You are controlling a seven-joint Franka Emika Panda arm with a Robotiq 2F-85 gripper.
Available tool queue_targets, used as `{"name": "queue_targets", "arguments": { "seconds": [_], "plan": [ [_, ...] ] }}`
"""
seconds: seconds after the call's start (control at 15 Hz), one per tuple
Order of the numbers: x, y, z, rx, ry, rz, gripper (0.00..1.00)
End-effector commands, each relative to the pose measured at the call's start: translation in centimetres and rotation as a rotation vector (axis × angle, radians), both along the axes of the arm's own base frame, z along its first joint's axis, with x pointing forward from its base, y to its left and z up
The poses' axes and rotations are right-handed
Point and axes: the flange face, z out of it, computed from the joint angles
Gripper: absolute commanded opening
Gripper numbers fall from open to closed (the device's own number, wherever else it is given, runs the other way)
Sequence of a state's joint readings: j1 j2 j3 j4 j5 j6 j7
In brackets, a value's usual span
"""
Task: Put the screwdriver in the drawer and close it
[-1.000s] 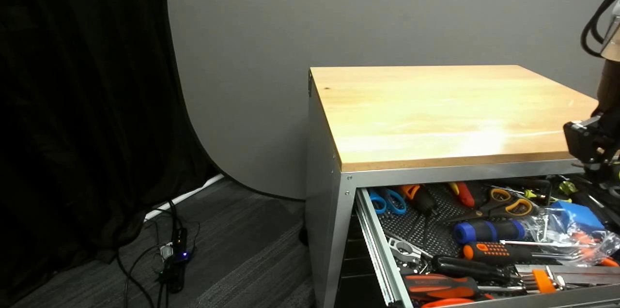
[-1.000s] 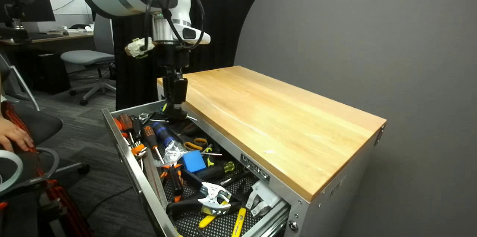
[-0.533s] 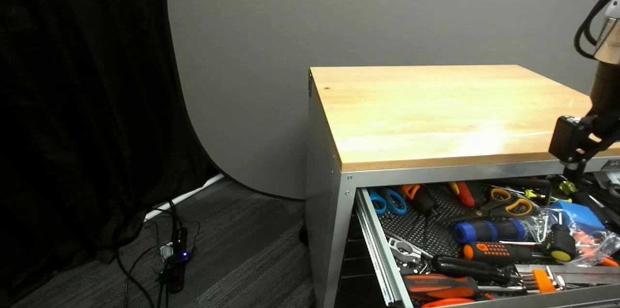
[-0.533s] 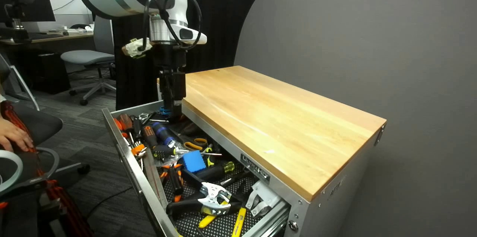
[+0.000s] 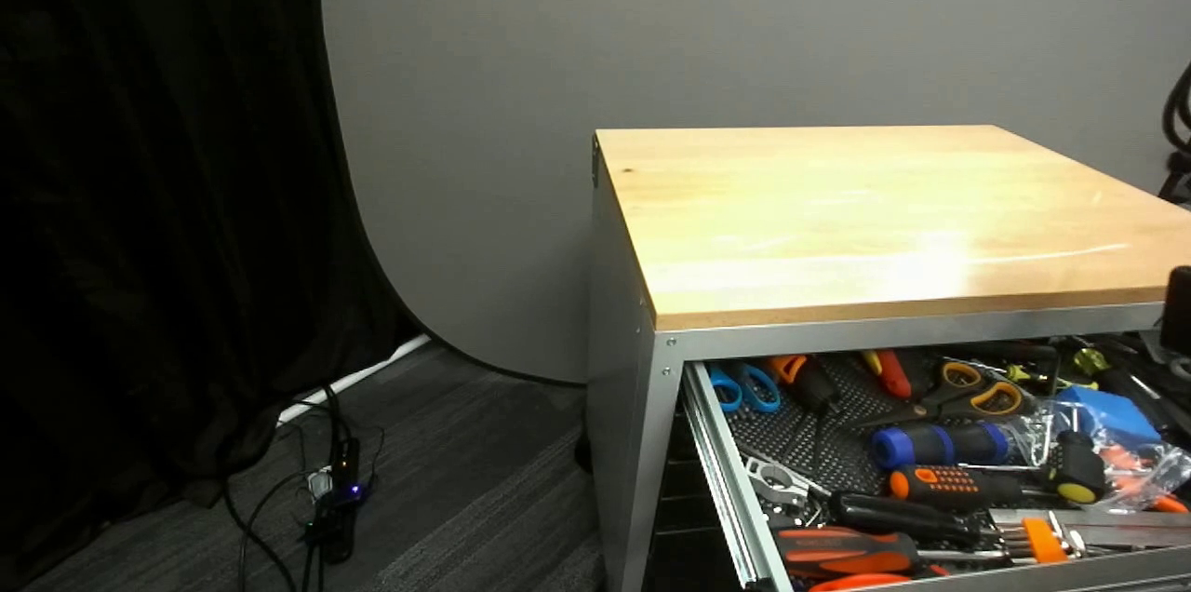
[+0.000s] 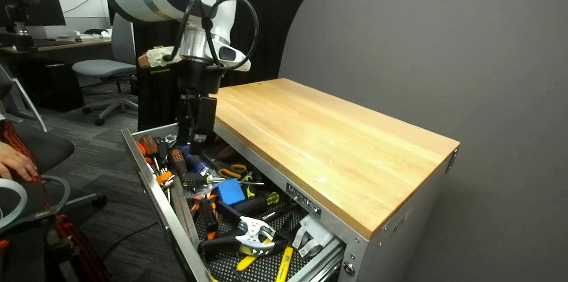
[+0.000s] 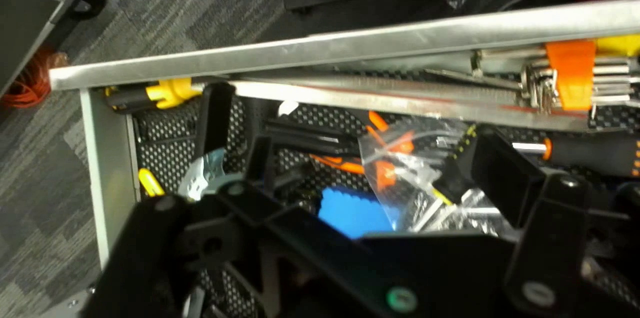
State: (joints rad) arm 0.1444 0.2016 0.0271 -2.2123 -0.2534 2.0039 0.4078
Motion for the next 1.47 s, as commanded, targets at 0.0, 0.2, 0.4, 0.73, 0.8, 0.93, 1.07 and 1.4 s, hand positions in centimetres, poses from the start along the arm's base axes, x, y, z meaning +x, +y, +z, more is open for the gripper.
{"name": "queue_targets", "arguments": {
  "seconds": [0.0,0.2,0.4,0.73,0.8,0.93,1.07,1.4],
  "plan": [
    [-1.5,-1.2,-1.3,0.016,0.198,0.022,1.0],
    [-2.7,-2.3,-3.1,0.008,0.333,0.031,1.0],
    [-3.6,-3.2,-5.0,0.026,0.423,0.044,1.0],
    [-4.5,-5.4,-6.5,0.05,0.494,0.035,1.0],
    [-4.6,-5.7,-6.5,0.058,0.507,0.034,1.0],
    [-4.8,-6.4,-6.2,0.068,0.524,0.033,1.0],
    [-5.0,-6.9,-6.1,0.077,0.542,0.033,1.0],
    [-5.5,-7.3,-6.3,0.062,0.549,0.015,1.0]
  ]
}}
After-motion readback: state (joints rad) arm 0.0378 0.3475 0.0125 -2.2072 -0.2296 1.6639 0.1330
